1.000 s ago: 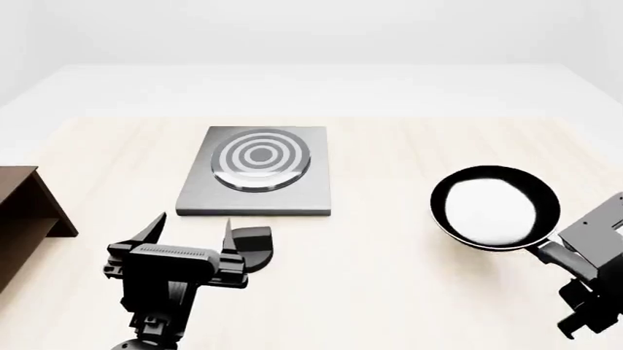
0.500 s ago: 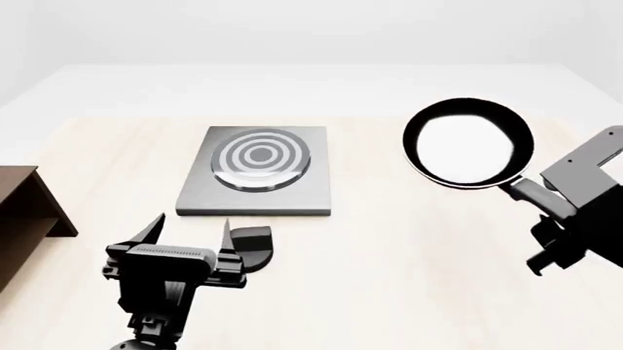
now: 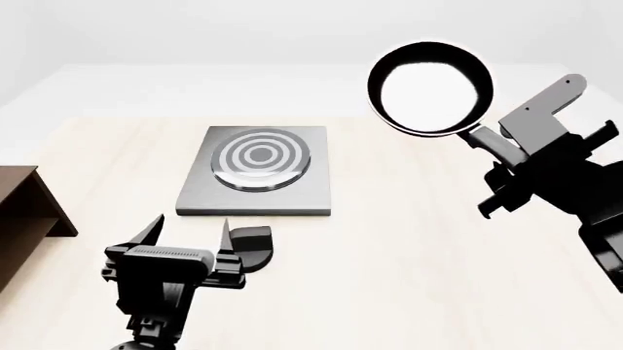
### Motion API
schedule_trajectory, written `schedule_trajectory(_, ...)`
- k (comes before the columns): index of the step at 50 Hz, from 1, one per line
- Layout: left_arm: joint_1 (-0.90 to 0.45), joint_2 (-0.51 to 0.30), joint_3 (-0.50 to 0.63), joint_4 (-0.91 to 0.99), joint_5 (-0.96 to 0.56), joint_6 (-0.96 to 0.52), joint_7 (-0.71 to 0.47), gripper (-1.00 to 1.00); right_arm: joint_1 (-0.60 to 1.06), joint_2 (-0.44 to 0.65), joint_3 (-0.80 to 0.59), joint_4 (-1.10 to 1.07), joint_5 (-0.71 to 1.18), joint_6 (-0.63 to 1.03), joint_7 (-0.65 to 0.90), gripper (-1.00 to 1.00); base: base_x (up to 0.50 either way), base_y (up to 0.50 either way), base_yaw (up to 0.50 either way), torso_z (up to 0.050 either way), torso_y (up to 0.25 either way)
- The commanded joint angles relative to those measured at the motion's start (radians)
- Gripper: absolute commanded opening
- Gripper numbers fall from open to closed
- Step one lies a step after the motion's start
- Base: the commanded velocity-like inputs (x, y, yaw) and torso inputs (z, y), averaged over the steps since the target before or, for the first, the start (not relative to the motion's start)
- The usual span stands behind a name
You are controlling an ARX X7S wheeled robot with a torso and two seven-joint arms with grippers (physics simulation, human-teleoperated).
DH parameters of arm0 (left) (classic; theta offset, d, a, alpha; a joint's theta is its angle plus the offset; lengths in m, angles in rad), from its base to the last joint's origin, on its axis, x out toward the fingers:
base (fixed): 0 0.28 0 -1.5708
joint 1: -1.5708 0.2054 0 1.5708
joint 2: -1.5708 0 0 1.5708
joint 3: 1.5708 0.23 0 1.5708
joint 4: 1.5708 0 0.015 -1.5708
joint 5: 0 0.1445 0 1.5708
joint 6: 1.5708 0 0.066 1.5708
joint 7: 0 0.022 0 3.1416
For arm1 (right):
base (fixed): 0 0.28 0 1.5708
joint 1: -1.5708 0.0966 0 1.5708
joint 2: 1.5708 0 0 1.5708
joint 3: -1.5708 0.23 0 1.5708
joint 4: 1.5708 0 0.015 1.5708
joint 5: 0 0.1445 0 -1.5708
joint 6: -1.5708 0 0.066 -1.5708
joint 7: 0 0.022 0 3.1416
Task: Turn on the stove and put the frying pan on it.
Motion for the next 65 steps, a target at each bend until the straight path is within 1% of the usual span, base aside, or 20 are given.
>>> schedule_trajectory(1,0.007,-0.005,0.002,0.009,-0.007,0.005,-0.002,1.0,0.107,-0.109,-0.005,0.11,-0.107,-0.066,0.05,-1.0,0.0,0.0,0.0,0.0,0.0)
schedule_trajectory(4,0.007,-0.006,0.003,0.011,-0.007,0.005,-0.003,1.0,0.11,-0.126,-0.008,0.119,-0.106,-0.075,0.051,-1.0,0.0,0.0,0.0,0.0,0.0)
schedule_trajectory(15,0.013,-0.01,0.019,0.02,-0.002,0.01,-0.002,1.0,0.158,-0.242,-0.035,0.245,-0.126,-0.149,0.071,-1.0,0.0,0.0,0.0,0.0,0.002)
schedule_trajectory(17,0.016,-0.011,0.023,0.022,-0.001,0.011,-0.001,1.0,0.168,-0.276,-0.043,0.284,-0.131,-0.18,0.075,-1.0,0.0,0.0,0.0,0.0,0.005)
schedule_trajectory(27,0.014,-0.012,0.021,0.018,-0.008,0.011,-0.005,1.0,0.201,-0.376,-0.068,0.404,-0.148,-0.277,0.089,-1.0,0.0,0.0,0.0,0.0,0.001)
schedule_trajectory(32,0.016,-0.015,0.034,0.014,0.015,0.029,-0.009,1.0,0.225,-0.427,-0.082,0.468,-0.151,-0.326,0.083,-1.0,0.0,0.0,0.0,0.0,0.002)
schedule_trajectory(45,0.01,-0.015,0.041,0.001,0.007,0.034,-0.004,1.0,0.253,-0.518,-0.099,0.565,-0.161,-0.401,0.1,-1.0,0.0,0.0,0.0,0.0,0.002)
schedule_trajectory(51,0.015,-0.018,0.048,-0.008,0.02,0.061,-0.003,1.0,0.258,-0.579,-0.104,0.658,-0.164,-0.467,0.115,-1.0,0.0,0.0,0.0,0.0,0.002)
schedule_trajectory(65,0.035,-0.024,0.038,-0.008,-0.034,0.103,0.035,1.0,0.275,-0.661,-0.097,0.744,-0.159,-0.525,0.15,-1.0,0.0,0.0,0.0,0.001,0.002)
